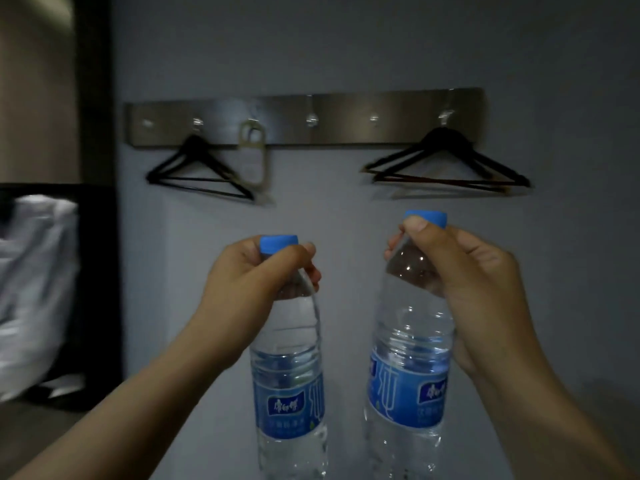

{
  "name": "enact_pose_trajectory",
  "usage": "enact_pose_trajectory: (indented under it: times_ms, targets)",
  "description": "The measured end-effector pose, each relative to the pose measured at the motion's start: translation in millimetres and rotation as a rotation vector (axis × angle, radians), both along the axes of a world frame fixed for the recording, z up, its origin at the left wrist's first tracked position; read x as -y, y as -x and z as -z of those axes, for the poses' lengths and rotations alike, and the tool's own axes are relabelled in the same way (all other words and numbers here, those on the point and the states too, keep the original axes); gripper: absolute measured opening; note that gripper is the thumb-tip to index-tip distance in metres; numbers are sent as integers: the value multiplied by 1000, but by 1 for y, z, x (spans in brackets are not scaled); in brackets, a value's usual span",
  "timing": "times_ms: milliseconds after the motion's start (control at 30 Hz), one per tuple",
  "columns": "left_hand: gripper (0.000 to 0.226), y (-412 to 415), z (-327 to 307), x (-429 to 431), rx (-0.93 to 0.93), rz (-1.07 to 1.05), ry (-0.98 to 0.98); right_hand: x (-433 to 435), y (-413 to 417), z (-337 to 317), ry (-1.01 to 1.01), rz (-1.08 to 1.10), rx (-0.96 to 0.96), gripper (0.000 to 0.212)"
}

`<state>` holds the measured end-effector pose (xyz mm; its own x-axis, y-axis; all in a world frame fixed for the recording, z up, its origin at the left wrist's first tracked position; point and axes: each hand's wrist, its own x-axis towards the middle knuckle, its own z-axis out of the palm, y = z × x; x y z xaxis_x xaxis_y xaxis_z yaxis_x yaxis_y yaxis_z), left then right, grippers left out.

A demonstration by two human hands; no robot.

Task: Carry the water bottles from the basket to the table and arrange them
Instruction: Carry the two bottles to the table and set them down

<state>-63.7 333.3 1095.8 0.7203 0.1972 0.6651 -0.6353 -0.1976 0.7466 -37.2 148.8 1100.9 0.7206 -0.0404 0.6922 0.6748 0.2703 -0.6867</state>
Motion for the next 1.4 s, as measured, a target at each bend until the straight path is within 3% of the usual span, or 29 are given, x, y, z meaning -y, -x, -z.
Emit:
enact_pose_trajectory:
  times_ms: [300, 633, 900, 1067, 1200, 1400]
  targets:
    - [15, 104, 2, -149, 1, -323, -28, -168, 45, 10, -8, -333, -19, 17]
    - [17, 182, 20, -270, -16, -536, 38, -321, 82, 19, 25, -621, -3, 20]
    - [12, 204, 27, -352, -21, -848, 25, -443, 73, 27, 8, -899, 5, 20]
    - [23, 202, 22, -402, -23, -1008, 2, -519, 58, 23, -6, -1034, 26, 19]
    - [32, 204, 26, -442, -34, -1100, -18, -578, 50, 29, 18, -1082, 79, 22]
    - [24, 226, 37, -509, -36, -1182, -25, -659, 68, 36, 49, -1168, 60, 21]
